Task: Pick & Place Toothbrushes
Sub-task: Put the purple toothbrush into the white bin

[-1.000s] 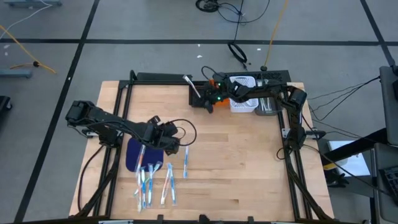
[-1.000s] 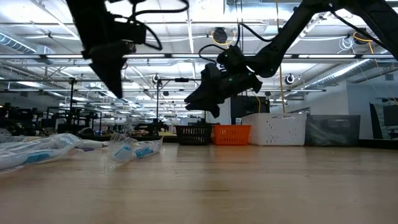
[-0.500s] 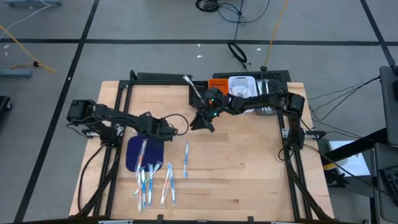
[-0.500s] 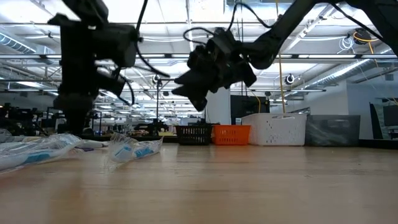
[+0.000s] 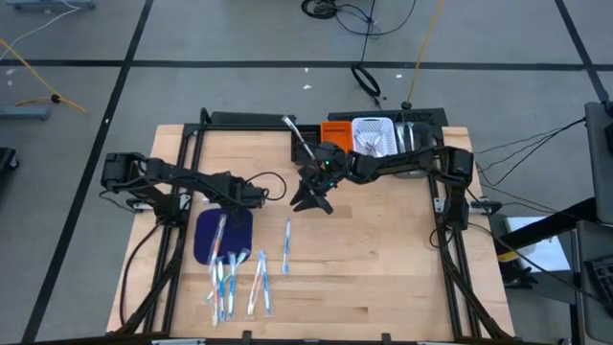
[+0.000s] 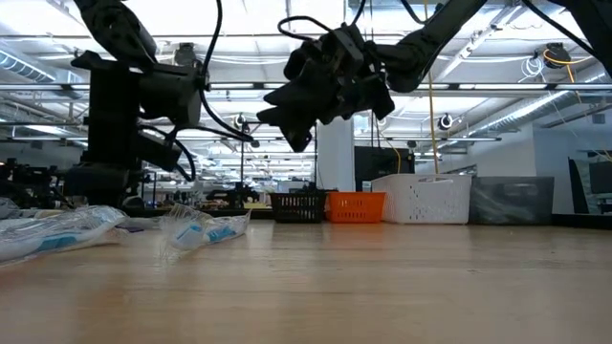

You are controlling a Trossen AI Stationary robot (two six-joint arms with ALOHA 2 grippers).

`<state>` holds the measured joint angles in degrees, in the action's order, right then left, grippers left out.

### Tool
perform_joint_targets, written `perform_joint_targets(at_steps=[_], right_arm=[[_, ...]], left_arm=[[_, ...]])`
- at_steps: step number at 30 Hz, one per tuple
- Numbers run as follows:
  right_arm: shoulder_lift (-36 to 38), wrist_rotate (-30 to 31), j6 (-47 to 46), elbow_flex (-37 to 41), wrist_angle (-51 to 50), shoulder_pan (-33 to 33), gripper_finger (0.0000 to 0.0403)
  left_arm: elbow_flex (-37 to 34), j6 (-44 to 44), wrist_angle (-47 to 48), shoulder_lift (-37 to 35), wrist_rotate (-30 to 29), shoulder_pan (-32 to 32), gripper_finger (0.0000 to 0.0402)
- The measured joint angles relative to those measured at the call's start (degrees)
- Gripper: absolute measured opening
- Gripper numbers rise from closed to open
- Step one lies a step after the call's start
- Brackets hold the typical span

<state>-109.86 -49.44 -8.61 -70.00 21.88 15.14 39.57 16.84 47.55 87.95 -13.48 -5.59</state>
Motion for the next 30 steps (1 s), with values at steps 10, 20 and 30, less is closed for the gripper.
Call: perform_joint_targets(at_steps=[10,20,30], right_arm=[[0.0,0.12,0.34,1.53,0.09,0.0,0.0132],[0.0,1.57,0.36,2.56,0.14,0.15,0.0132],[-0.02,1.54,0.36,2.56,0.61,0.15,0.0132]], left_arm=[[0.01,1.63,-0.79,0.1,1.4,-0.31,0.0015],[1.96,5.15,-1.39,-5.86,1.96,0.49,0.0005],[2.01,8.63,-1.03,-18.24,-4.57,2.82,0.0004]])
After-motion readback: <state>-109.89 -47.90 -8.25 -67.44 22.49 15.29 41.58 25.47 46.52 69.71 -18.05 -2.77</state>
